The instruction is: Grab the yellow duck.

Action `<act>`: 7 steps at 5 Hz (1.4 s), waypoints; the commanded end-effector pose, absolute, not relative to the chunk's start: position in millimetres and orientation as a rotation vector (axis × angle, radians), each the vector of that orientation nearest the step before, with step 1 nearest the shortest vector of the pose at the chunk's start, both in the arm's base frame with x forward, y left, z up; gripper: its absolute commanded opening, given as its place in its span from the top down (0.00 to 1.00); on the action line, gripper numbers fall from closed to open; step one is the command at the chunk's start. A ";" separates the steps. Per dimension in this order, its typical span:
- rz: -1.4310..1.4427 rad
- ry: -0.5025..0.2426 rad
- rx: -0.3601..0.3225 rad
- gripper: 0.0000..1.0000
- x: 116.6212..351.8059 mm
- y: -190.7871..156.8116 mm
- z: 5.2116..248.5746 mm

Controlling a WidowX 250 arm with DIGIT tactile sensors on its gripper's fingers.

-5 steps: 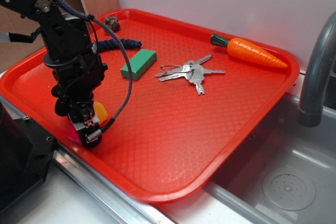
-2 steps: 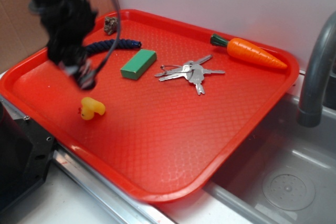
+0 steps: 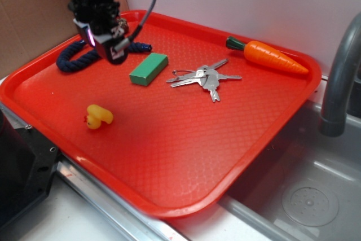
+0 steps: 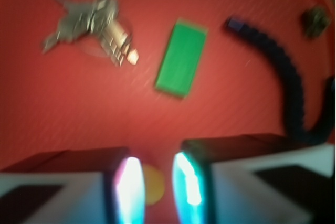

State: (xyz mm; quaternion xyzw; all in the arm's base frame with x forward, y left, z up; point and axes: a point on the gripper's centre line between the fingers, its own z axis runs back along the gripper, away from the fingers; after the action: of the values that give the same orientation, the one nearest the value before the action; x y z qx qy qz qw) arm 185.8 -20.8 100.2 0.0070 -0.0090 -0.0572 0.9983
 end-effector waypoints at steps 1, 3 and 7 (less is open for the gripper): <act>-0.240 0.016 -0.020 0.00 158.9 -18.2 90.5; -0.265 0.070 -0.011 0.00 145.1 -8.1 56.6; -0.334 0.174 0.019 1.00 148.9 -33.6 21.5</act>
State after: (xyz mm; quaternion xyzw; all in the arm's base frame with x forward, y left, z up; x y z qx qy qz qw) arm 145.5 -34.6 18.8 0.0088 0.0992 -0.1584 0.9823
